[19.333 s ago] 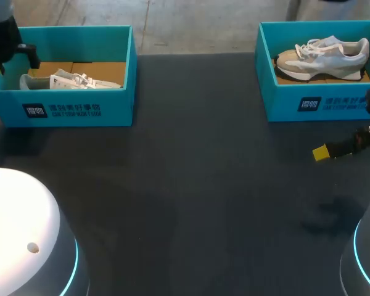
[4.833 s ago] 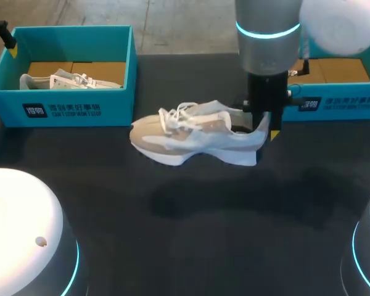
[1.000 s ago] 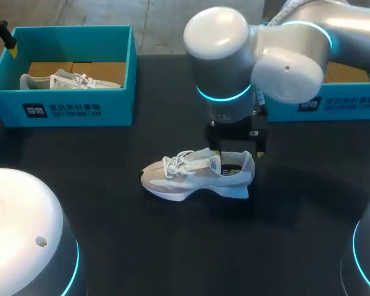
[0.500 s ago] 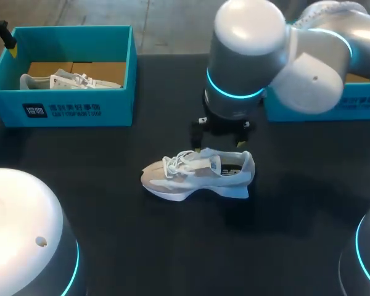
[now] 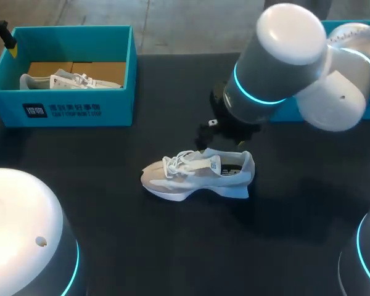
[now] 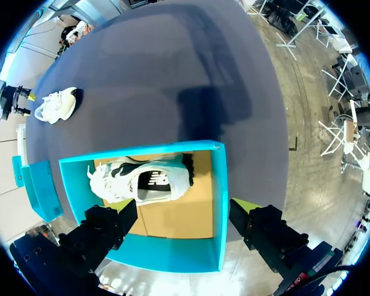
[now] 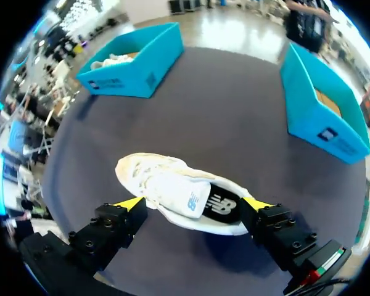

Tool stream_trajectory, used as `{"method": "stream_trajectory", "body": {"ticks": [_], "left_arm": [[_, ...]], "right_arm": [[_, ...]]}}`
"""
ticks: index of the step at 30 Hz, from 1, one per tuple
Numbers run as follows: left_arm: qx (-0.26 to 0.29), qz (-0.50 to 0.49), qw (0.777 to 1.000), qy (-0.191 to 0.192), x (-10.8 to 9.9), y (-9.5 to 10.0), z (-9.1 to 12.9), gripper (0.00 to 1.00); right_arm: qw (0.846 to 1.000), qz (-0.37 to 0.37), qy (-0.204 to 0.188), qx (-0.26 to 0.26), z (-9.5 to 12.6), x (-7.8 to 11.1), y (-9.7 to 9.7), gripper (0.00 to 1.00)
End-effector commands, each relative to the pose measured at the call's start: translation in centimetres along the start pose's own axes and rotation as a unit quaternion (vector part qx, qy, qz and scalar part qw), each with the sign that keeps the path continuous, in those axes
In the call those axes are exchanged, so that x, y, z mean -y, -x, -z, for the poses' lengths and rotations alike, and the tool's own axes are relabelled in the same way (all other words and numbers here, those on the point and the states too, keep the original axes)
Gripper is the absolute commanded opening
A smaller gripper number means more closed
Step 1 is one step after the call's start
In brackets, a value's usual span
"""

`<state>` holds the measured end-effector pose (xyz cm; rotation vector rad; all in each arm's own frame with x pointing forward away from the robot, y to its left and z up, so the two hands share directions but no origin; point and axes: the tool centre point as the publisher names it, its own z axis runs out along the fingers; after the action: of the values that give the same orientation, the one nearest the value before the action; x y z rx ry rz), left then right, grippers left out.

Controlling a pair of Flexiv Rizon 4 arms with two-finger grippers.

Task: Take the shoe out of the shoebox, open the shoe tongue, remove and reinsert the insole, then place the shoe into the shoebox

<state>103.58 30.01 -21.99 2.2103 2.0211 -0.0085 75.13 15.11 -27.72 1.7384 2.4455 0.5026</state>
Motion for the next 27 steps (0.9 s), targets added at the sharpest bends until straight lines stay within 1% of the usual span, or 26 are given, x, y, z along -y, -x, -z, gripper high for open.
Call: {"method": "stream_trajectory", "body": {"ticks": [1,4,6,7,8,10,11,14,17,21,24,27], "left_arm": [[-0.001,-0.001,1.0,0.0,0.0,0.0,0.1,1.0],[-0.001,-0.001,1.0,0.0,0.0,0.0,0.1,1.0],[-0.001,-0.001,1.0,0.0,0.0,0.0,0.1,1.0],[-0.001,-0.001,1.0,0.0,0.0,0.0,0.1,1.0],[-0.001,-0.001,1.0,0.0,0.0,0.0,0.1,1.0],[-0.001,-0.001,1.0,0.0,0.0,0.0,0.1,1.0],[-0.001,-0.001,1.0,0.0,0.0,0.0,0.1,1.0],[-0.001,-0.001,1.0,0.0,0.0,0.0,0.1,1.0],[-0.001,-0.001,1.0,0.0,0.0,0.0,0.1,1.0],[-0.001,-0.001,1.0,0.0,0.0,0.0,0.1,1.0],[-0.001,-0.001,1.0,0.0,0.0,0.0,0.1,1.0],[-0.001,-0.001,1.0,0.0,0.0,0.0,0.1,1.0]], "right_arm": [[0.984,0.152,0.056,-0.068,0.2,0.5,0.6,1.0],[0.97,0.217,0.074,-0.083,0.7,0.7,1.2,1.0],[0.956,0.262,0.088,-0.098,1.2,0.8,1.4,1.0],[0.951,0.28,0.088,-0.101,1.4,0.8,1.5,1.0],[0.941,0.307,0.092,-0.105,1.6,0.9,1.6,1.0],[0.931,0.335,0.09,-0.114,1.9,0.9,1.8,1.0],[0.922,0.358,0.093,-0.116,2.1,0.9,1.9,1.0],[0.901,0.408,0.08,-0.122,2.4,0.8,2.2,1.0],[0.881,0.453,0.056,-0.126,2.7,0.8,2.6,1.0],[0.858,0.498,0.031,-0.123,2.9,0.8,3.8,1.0],[0.847,0.518,0.016,-0.117,3.1,0.8,4.8,1.0],[0.832,0.543,0.016,-0.113,3.4,0.9,5.8,1.0]]}}
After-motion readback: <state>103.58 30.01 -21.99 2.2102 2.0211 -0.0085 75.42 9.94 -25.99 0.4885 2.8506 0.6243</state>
